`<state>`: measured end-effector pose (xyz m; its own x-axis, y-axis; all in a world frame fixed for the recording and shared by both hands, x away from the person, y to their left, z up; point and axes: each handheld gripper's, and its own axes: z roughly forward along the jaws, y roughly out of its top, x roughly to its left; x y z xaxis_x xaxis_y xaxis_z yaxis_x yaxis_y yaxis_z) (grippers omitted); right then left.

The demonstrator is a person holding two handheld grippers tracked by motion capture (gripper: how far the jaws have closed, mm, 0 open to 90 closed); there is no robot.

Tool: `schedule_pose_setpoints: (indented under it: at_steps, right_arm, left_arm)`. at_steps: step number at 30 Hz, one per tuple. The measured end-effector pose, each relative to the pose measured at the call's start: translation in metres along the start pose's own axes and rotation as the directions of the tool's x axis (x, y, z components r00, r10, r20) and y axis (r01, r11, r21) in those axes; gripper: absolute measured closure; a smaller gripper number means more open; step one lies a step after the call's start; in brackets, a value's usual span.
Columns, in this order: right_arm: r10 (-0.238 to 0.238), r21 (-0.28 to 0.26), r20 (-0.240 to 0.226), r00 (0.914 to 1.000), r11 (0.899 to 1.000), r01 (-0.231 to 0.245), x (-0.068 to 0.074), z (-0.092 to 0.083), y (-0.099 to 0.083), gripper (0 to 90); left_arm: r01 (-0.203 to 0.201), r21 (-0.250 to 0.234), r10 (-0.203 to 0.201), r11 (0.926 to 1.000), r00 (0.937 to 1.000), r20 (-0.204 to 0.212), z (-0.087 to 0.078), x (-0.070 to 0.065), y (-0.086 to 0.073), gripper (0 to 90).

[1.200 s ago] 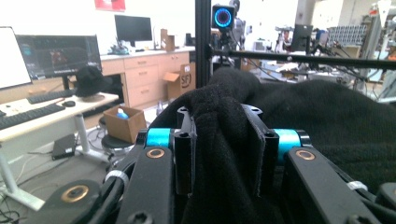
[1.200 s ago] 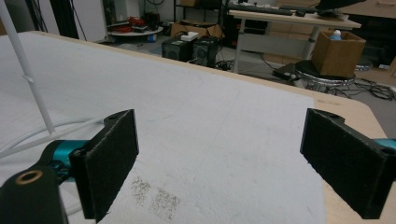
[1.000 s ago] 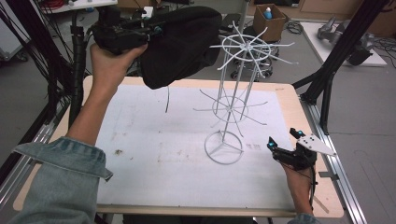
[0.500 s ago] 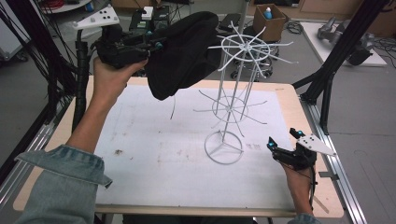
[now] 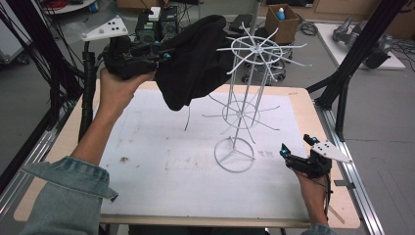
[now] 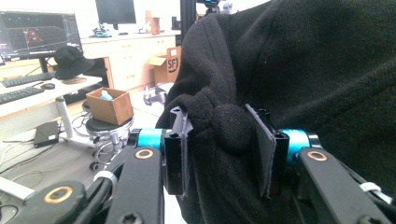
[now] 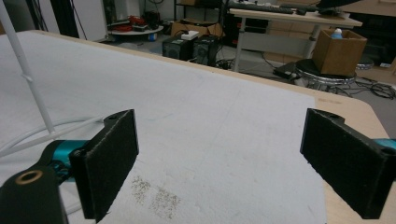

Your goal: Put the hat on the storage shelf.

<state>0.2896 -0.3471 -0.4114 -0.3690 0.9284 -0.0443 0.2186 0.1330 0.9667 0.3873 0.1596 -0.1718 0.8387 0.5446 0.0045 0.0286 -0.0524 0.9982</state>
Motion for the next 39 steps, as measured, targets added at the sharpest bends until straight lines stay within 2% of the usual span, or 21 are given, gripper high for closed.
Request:
schedule_pose_setpoints:
  at_steps: [11, 14, 19, 23, 25, 29, 39]
  right_arm:
    - [-0.001, 0.002, 0.000, 1.0000, 1.000, 0.001, 0.000, 0.000, 0.000, 10.6]
    - [-0.001, 0.002, 0.000, 1.0000, 1.000, 0.001, 0.000, 0.000, 0.000, 10.6]
    - [-0.002, 0.004, -0.001, 1.0000, 1.000, 0.002, 0.000, 0.000, 0.000, 10.6]
    - [-0.001, 0.003, 0.001, 1.0000, 1.000, 0.001, 0.000, 0.000, 0.000, 10.6]
    - [-0.003, 0.001, 0.000, 1.0000, 1.000, 0.003, 0.000, 0.000, 0.000, 10.6]
    - [0.001, 0.002, -0.001, 1.0000, 1.000, -0.001, 0.001, 0.000, 0.000, 10.6]
    - [-0.003, 0.001, -0.001, 1.0000, 1.000, 0.003, 0.001, 0.002, 0.001, 10.6]
  left_arm:
    - [0.009, -0.015, -0.009, 0.9998, 0.9997, -0.023, -0.007, 0.001, 0.001, 54.3]
    - [0.006, -0.043, -0.007, 0.9991, 0.9997, -0.025, -0.010, 0.001, 0.001, 54.4]
    - [0.005, -0.050, -0.006, 0.9987, 0.9994, -0.035, -0.018, 0.001, 0.002, 52.9]
    - [-0.008, -0.057, 0.005, 0.9984, 0.9982, -0.060, -0.029, 0.000, 0.000, 52.3]
    - [-0.023, -0.057, 0.019, 0.9981, 0.9965, -0.082, -0.035, 0.000, -0.003, 51.9]
    - [-0.020, -0.046, 0.014, 0.9988, 0.9934, -0.114, -0.047, 0.002, -0.011, 50.2]
    - [-0.030, -0.020, 0.025, 0.9994, 0.9795, -0.200, -0.077, 0.004, -0.045, 47.7]
